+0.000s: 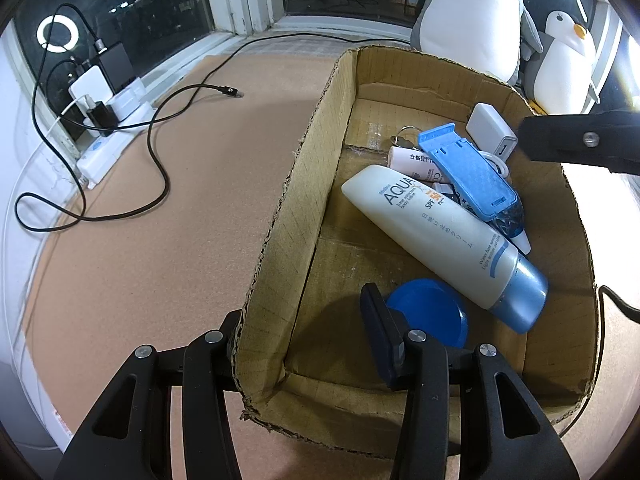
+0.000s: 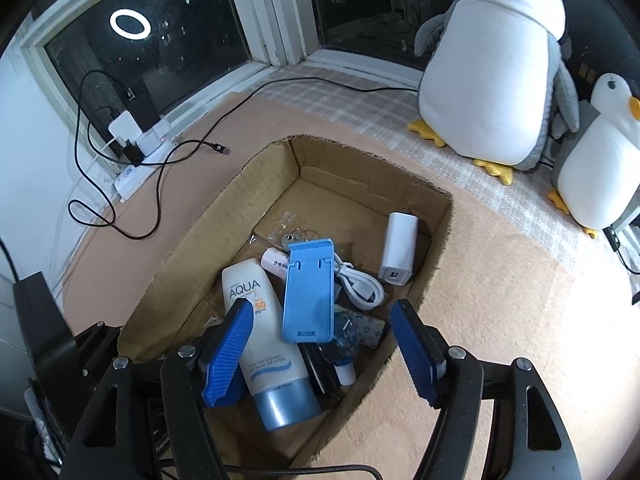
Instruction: Organize rigid objects
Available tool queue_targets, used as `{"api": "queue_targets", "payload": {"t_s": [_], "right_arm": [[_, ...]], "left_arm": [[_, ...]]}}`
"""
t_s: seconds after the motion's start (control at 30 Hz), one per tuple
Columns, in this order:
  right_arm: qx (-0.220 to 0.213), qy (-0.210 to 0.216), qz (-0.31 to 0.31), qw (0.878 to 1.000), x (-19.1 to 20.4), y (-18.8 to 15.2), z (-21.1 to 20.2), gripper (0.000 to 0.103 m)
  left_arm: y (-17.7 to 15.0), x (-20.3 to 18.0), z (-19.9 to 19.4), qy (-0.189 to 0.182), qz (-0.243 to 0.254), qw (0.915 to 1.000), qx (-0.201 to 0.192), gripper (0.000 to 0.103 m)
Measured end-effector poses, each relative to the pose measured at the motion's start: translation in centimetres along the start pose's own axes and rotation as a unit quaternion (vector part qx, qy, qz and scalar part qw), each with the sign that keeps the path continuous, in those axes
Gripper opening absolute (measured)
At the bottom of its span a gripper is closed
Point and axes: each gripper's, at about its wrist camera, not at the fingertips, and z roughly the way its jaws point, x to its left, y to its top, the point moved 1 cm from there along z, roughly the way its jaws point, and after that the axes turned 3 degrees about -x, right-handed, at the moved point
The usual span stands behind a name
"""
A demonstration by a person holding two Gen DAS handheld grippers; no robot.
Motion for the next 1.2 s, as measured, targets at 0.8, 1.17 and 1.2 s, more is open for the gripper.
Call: {"api": "queue_targets", "payload": {"t_s": [0.8,1.17,1.2], "right_arm": [[-0.085,-0.013,0.050,0.995,-1.6,-4.2,-11.5,0.070],[-0.144,-0.045,0.062,0.987,-1.2,-6.7,-18.4,0.081],[-0.150,-0.050,0.064,0.985,-1.1,-6.9,-18.9,0.083]], "left_arm": [[1.7,-1.2,-9.9,-0.011,0.025,0.9948,-0.098,0.061],[2.3,-2.2,-16.8,-0.028,0.043,0.9850,-0.165,0.069],[2.3,-2.4,-17.4,-0.030,0.044,0.9839,-0.170,0.071]]}}
